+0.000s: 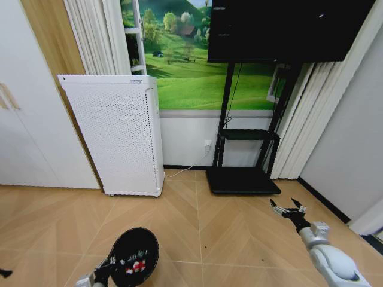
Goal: Pick up the trash bin and place the garbage on the floor into it.
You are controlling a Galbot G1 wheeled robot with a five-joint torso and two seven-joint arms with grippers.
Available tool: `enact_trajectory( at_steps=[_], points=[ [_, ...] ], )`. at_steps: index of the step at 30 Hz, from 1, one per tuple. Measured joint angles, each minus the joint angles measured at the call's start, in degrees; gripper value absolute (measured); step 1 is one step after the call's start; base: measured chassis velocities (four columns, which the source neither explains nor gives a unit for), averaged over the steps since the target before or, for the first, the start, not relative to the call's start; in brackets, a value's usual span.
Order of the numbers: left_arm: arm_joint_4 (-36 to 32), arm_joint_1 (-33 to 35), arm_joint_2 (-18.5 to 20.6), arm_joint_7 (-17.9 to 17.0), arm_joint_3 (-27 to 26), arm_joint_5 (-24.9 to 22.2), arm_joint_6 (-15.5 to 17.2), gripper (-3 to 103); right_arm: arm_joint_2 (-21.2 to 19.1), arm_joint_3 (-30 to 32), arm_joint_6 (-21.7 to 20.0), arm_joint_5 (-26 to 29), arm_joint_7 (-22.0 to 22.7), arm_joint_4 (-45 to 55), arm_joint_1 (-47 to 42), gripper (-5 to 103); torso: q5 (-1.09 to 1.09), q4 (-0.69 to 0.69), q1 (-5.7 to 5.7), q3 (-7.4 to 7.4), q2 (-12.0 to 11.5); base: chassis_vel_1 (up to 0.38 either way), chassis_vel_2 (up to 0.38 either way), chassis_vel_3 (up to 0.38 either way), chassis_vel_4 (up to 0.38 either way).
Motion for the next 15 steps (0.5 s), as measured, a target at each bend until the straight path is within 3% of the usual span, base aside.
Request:
enact_trajectory(
  at_steps=[3, 6, 8, 10, 13, 15],
  points=[
    [-0.1, 0.0, -0.3, 0.2, 0.5, 0.0, 0.1, 3, 0.0, 0.0, 0.0, 0.0, 0.0, 0.0, 0.0, 100, 0.0, 0.01, 0.0, 0.0, 0.0, 0.0, 0.0, 0.0, 0.0],
    [-0.2, 0.0, -0.4, 0.3, 0.7, 0.0, 0.1, 19, 0.0, 0.0, 0.0, 0.0, 0.0, 0.0, 0.0, 100, 0.02, 0.0, 0.0, -0.01, 0.0, 0.0, 0.0, 0.0, 0.0],
    [-0.2, 0.0, -0.5, 0.4, 0.7, 0.0, 0.1, 19, 0.0, 0.0, 0.0, 0.0, 0.0, 0.0, 0.0, 100, 0.02, 0.01, 0.0, 0.0, 0.0, 0.0, 0.0, 0.0, 0.0],
    [-0.2, 0.0, -0.5, 0.4, 0.7, -0.1, 0.1, 29, 0.0, 0.0, 0.0, 0.0, 0.0, 0.0, 0.0, 100, 0.01, 0.0, 0.0, 0.0, 0.0, 0.0, 0.0, 0.0, 0.0],
    [-0.1, 0.0, -0.5, 0.4, 0.6, -0.1, 0.1, 34, 0.0, 0.0, 0.0, 0.0, 0.0, 0.0, 0.0, 100, 0.01, 0.01, 0.0, 0.0, 0.0, 0.0, 0.0, 0.0, 0.0],
    [-0.1, 0.0, -0.4, 0.5, 0.6, -0.1, 0.1, 45, 0.0, 0.0, 0.0, 0.0, 0.0, 0.0, 0.0, 100, 0.01, 0.01, 0.0, 0.0, 0.0, 0.0, 0.0, 0.0, 0.0]
  ],
)
